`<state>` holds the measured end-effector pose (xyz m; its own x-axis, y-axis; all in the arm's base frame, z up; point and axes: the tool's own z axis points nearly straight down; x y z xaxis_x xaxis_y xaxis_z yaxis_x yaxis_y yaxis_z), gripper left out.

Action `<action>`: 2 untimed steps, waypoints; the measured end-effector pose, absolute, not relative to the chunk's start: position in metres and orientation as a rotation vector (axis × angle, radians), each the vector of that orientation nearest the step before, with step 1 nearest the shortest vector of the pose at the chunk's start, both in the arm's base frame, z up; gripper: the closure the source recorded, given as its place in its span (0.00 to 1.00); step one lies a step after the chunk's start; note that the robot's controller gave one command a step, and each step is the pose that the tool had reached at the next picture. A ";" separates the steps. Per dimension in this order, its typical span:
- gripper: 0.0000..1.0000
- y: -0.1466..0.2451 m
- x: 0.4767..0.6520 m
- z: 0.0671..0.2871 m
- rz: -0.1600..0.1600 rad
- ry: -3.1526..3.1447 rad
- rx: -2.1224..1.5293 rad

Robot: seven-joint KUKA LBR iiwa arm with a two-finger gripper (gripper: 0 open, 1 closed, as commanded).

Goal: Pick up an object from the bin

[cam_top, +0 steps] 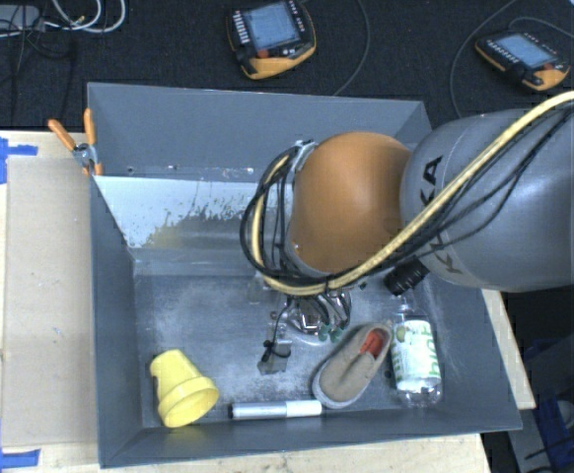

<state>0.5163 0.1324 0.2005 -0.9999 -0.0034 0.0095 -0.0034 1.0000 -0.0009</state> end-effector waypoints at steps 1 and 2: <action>0.00 0.106 0.509 0.150 0.007 -3.107 -0.335; 0.00 0.153 0.473 0.084 0.002 -3.130 -0.038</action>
Offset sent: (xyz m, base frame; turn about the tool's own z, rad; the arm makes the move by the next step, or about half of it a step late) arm -0.0064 -0.0259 -0.0482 0.2200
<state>0.4733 0.1532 0.0841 -0.9996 0.0244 0.0118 0.0243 0.9997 -0.0016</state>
